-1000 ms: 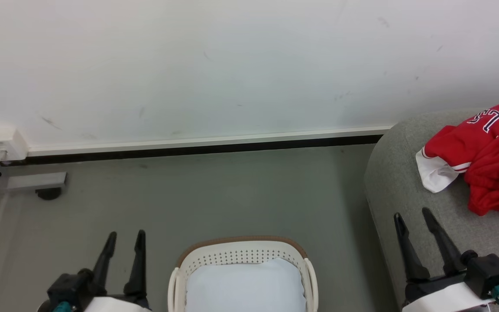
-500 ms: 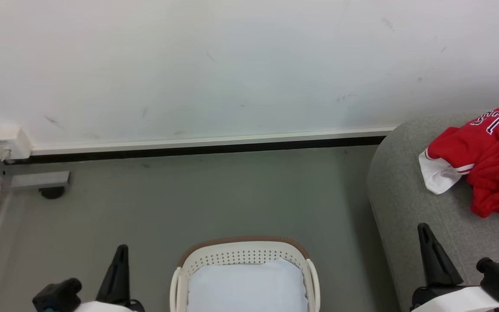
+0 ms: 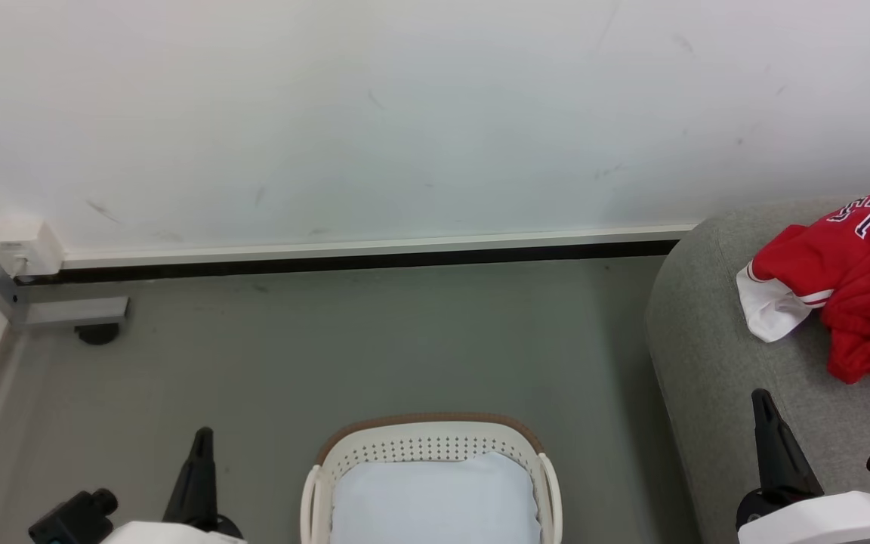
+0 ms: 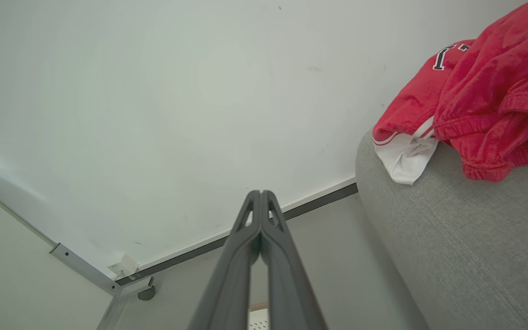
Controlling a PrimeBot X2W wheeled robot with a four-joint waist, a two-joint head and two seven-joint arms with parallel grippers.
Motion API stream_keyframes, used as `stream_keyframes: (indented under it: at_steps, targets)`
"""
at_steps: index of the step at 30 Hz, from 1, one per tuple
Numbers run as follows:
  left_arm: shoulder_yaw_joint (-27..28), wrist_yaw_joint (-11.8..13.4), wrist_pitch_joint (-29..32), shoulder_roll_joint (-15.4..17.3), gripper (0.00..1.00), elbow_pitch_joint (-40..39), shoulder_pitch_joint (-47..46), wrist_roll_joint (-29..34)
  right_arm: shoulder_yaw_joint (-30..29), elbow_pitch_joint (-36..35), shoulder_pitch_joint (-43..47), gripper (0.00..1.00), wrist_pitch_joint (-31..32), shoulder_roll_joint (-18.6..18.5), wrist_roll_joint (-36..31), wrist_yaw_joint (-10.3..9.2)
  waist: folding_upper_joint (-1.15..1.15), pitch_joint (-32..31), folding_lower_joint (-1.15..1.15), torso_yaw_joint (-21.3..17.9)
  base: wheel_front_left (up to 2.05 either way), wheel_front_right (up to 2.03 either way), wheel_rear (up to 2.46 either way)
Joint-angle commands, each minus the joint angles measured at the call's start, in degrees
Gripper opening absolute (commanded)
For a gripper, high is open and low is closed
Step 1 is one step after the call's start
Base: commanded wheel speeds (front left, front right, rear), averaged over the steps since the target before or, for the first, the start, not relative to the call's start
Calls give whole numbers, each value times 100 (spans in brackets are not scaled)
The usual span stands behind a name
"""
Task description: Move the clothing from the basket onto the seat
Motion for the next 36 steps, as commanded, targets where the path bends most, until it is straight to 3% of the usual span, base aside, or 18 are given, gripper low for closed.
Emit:
stream_keyframes:
  at_steps: [1, 36]
  targets:
    - [31, -15, 36, 33, 0, -85, -132, -191, -59, -87, -58, 0, 35, -21, 170, -3, 0, -1, 0, 4, 0, 0, 0]
    - [202, -33, 704, 47, 0, -88, -229, -2716, -548, -111, -10, 0, 677, 86, 2505, -6, 0, -36, 0, 152, 0, 0, 0]
